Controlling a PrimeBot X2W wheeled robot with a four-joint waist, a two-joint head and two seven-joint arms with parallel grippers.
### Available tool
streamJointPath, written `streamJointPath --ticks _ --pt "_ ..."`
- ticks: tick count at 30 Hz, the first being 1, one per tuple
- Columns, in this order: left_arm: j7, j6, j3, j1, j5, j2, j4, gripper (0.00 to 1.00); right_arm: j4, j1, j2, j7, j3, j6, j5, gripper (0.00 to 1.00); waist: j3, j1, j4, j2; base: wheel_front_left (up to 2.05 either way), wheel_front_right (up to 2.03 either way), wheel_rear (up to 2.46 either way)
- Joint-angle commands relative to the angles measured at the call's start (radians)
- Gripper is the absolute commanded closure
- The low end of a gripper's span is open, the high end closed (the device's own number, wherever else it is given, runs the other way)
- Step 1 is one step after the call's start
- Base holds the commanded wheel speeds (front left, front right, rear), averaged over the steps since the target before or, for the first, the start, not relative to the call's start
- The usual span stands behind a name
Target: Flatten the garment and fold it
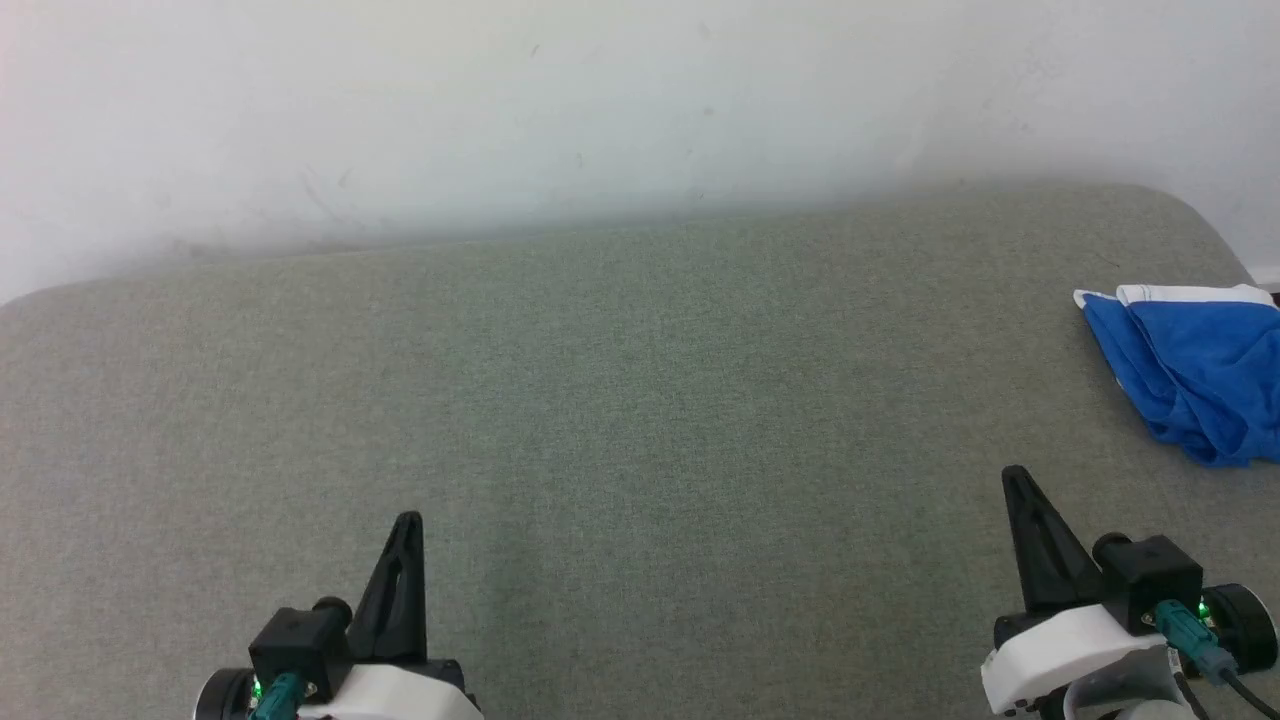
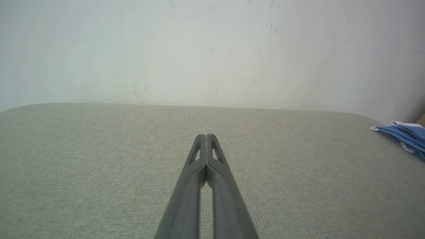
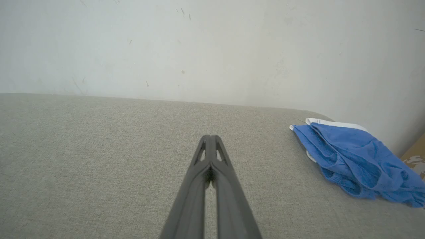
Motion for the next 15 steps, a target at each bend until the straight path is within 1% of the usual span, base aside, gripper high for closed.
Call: streamJointPath --ticks 1,15 --pt "0.004 -0.002 0.006 -0.022 0.01 -0.002 -0.004 1.0 -0.008 -0.006 0.001 0.004 0.002 0.0 0.0 1.0 0.0 0.0 0.0 0.0001 0.0 0.0 0.0" --pt "0.032 -0.003 0.015 -0.035 0.033 -0.004 -0.007 1.0 -0.028 -0.009 0.001 0.033 0.006 0.0 0.0 1.0 -0.006 0.0 0.005 0.0001 0.0 0.0 0.0"
